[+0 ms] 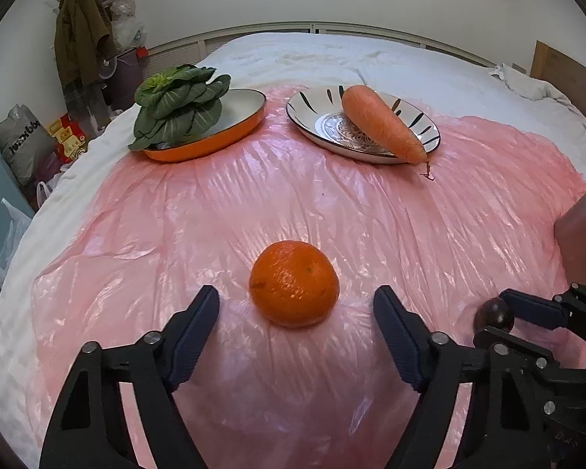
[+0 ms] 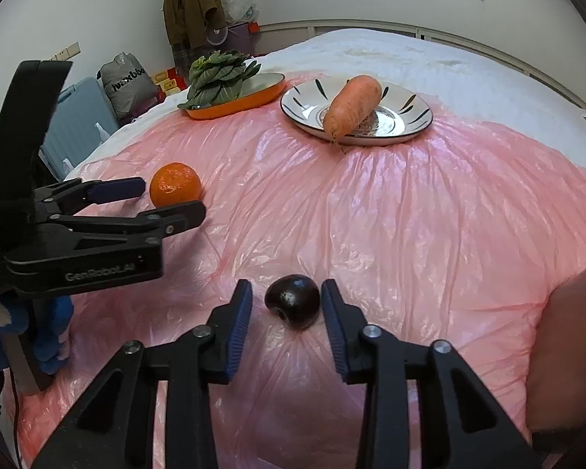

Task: Organize fruits
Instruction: 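Grasp the orange with the left tool while the right tool grasps the dark plum, then carry the orange and plum past the kettle into the green tray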

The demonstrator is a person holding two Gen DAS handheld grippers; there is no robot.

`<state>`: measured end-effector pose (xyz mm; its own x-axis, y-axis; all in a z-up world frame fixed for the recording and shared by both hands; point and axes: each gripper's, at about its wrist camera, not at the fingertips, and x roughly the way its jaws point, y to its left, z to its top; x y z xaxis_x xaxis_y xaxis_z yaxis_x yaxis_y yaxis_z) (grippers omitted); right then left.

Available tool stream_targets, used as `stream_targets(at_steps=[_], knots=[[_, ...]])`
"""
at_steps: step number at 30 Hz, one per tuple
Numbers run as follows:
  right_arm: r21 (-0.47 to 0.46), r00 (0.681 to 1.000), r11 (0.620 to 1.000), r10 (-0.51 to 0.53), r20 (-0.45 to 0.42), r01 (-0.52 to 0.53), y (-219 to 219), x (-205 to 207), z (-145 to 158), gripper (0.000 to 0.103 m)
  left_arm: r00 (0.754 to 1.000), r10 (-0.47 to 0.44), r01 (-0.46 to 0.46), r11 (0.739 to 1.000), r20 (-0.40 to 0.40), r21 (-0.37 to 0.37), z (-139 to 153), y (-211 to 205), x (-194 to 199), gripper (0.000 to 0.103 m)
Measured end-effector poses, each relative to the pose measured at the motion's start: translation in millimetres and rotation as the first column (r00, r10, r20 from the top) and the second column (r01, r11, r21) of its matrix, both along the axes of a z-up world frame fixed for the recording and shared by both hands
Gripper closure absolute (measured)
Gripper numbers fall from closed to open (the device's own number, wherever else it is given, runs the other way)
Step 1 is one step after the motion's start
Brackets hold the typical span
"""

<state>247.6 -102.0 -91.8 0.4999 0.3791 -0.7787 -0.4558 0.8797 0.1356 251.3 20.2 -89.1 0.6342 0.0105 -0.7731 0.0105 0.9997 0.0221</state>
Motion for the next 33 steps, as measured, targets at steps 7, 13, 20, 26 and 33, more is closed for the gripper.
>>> stream_targets(at_steps=[7,13,20,26,33], knots=[[0.025,0.999,1.000,-0.004,-0.037,0.005,-4,5,-7,0.055,1.000,-0.009,0.008,0.999,-0.022,-0.049,-9,4,9,0.056],[0.054,0.999,0.999,-0.002,-0.046,0.005,-9,4,-6,0.056,1.000,-0.019,0.018,0.994,-0.008,-0.109,-7,14,7,0.063],[0.071,0.999,0.997,-0.024,-0.047,0.027,-17,1,-1,0.056,1.000,-0.012,0.012,0.988,0.003,-0.152,0,23,-3,0.063],[0.065,0.999,0.997,-0.036,-0.031,0.038,-20,-4,10,0.056,1.000,0.008,-0.005,0.982,0.015,-0.186,10,32,-10,0.064],[0.059,1.000,0.998,-0.026,0.002,0.026,-20,-21,31,0.056,0.999,0.009,-0.001,0.985,0.042,-0.174,29,30,-27,0.064]])
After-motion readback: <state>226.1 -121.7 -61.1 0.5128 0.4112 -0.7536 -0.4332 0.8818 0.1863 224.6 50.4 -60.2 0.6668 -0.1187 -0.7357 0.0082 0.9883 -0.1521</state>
